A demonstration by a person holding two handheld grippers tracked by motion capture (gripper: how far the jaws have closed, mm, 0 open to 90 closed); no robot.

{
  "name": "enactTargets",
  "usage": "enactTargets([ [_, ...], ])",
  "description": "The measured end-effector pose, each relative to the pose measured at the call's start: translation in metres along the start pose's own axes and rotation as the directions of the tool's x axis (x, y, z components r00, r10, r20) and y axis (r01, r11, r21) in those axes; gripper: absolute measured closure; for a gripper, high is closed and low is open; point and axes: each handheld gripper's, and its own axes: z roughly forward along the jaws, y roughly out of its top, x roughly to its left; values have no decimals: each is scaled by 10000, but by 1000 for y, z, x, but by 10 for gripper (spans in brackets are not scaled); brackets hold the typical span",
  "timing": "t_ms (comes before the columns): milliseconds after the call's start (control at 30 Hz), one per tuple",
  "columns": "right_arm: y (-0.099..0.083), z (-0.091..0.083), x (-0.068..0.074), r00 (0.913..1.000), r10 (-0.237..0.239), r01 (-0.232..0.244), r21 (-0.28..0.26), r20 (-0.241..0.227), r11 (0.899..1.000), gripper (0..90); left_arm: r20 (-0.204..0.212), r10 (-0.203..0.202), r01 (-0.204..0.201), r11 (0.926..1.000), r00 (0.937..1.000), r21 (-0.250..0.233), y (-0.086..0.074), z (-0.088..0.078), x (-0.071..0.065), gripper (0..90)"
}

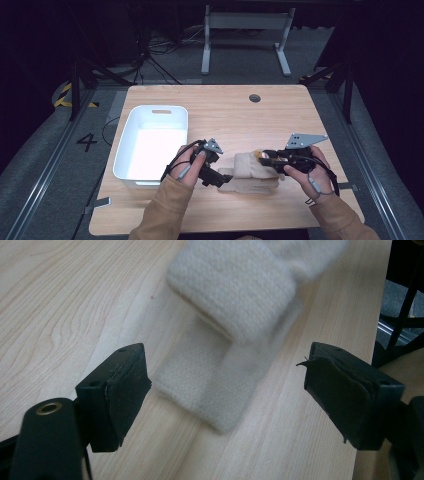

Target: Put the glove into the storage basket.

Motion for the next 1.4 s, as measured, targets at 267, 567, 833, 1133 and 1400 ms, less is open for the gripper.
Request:
enactTargets([
  [267,-2,14,11,9982,96,-89,128,-589,9999,660,-10,11,-11,10000,10000,15,0,-1,0,187],
  [567,-11,32,15,9944,479,-464,178,-944,9988,656,-21,17,-16,10000,10000,44,-1,-1,0,186],
  [833,-20,46,15,9957,517,-484,442,-774,9978,648,5,17,-18,10000,10000,86,-1,1,-1,186],
  [1133,-26,59,21,9991,-1,44,995,-426,9950,631,19,60,-60,9999,10000,108,-1,3,-1,181],
  [1400,-29,64,24,9985,-551,536,1479,62,9876,590,29,-55,55,9998,10000,199,0,6,-1,185],
])
